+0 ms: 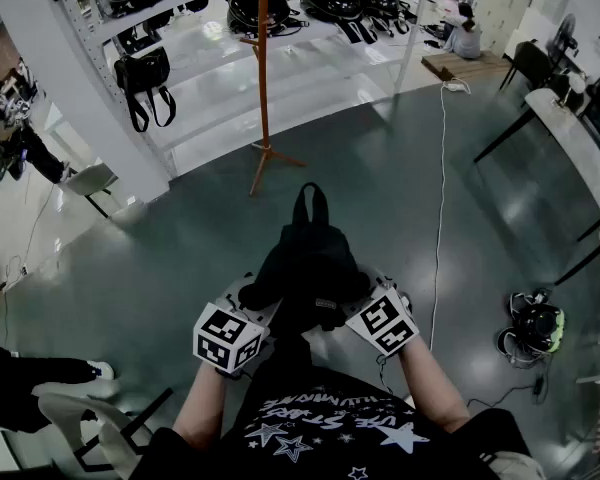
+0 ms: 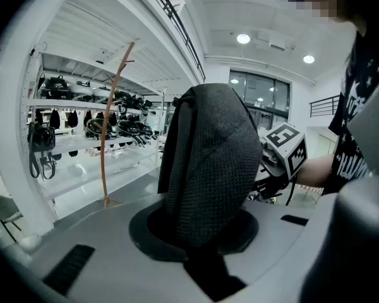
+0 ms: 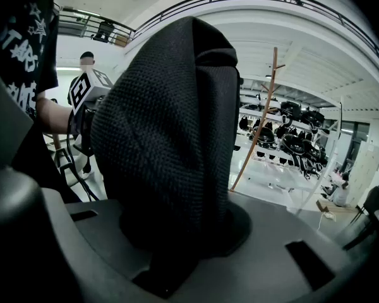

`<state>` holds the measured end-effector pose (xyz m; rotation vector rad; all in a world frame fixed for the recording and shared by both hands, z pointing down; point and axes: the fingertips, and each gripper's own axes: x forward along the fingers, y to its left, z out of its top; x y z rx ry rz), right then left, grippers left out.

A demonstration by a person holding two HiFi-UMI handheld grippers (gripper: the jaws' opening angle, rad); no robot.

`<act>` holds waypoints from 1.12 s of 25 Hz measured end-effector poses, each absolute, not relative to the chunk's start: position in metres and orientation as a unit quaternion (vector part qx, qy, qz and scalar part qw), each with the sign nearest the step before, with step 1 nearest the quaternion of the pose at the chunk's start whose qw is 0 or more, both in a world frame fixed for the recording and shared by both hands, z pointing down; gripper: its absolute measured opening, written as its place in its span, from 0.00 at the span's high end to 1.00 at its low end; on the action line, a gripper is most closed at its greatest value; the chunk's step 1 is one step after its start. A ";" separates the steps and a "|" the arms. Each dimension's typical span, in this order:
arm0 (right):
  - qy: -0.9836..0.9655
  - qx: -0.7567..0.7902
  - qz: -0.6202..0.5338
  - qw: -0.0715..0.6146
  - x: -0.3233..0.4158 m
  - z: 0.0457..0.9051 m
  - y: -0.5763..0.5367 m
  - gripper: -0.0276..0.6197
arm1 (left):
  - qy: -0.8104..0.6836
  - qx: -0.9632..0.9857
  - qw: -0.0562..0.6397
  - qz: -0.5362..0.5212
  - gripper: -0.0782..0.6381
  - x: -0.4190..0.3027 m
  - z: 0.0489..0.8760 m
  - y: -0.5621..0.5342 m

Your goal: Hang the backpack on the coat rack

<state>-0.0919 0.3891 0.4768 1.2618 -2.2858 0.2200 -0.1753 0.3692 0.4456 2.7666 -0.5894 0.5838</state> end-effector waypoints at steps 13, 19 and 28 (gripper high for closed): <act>-0.830 0.485 0.073 0.264 -0.097 0.488 0.491 0.81 | -0.172 0.955 0.120 0.208 0.79 -0.179 0.457 0.472; -0.836 0.468 0.075 0.276 -0.109 0.497 0.504 0.81 | -0.184 0.950 0.135 0.211 0.79 -0.191 0.467 0.487; -0.848 0.452 0.062 0.271 -0.126 0.488 0.483 0.81 | -0.204 0.948 0.124 0.212 0.79 -0.208 0.457 0.468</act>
